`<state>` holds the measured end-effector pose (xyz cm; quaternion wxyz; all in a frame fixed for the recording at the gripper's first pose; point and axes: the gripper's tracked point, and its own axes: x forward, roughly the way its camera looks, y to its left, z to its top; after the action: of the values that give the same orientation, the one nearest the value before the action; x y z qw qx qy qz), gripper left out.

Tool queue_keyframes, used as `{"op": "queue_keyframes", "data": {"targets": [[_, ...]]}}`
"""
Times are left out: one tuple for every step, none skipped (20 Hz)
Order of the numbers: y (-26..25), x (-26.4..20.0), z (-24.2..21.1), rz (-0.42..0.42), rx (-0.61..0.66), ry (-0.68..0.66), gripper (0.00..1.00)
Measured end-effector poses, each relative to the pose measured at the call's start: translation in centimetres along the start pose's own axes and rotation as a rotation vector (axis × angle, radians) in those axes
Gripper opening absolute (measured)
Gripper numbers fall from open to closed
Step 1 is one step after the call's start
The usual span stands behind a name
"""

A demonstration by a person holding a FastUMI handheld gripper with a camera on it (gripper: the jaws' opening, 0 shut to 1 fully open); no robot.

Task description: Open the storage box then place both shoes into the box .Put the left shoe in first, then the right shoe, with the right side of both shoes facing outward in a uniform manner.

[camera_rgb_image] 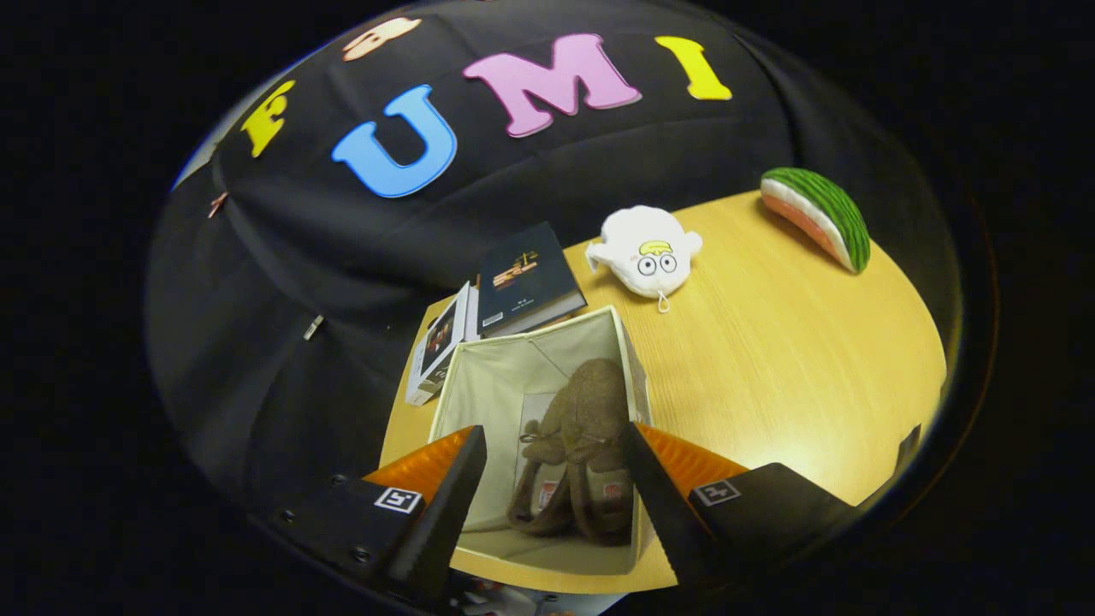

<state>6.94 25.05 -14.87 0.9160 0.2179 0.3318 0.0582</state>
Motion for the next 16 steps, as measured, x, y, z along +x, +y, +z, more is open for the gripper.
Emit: {"op": "queue_keyframes", "data": {"targets": [[0.1,-0.5,0.3,0.005,-0.027,-0.015,0.99],[-1.1,-1.5,0.9,0.004,-0.047,-0.032,0.99],[-1.2,-2.2,1.6,0.001,-0.064,-0.059,0.99],[-1.5,-2.9,2.4,-0.002,-0.083,-0.092,0.98],[-1.8,-3.5,3.1,-0.008,-0.106,-0.125,0.99],[-2.2,-4.1,3.8,-0.017,-0.132,-0.16,0.98],[-2.7,-4.8,4.5,-0.028,-0.159,-0.195,0.98],[-3.1,-5.4,5.2,-0.042,-0.19,-0.232,0.98],[-3.4,-6.1,5.8,-0.052,-0.216,-0.265,0.98],[-3.4,-6.9,6.3,-0.055,-0.239,-0.299,0.98],[-3.6,-7.6,6.8,-0.059,-0.262,-0.333,0.98],[-3.9,-8.3,7.5,-0.067,-0.287,-0.365,0.99],[-4.2,-8.9,8.2,-0.075,-0.315,-0.392,0.99],[-4.6,-9.2,8.7,-0.084,-0.338,-0.408,0.99],[-4.8,-9.3,9.1,-0.082,-0.362,-0.416,0.98],[-5.1,-9.6,9.7,-0.082,-0.387,-0.423,0.98]]}}
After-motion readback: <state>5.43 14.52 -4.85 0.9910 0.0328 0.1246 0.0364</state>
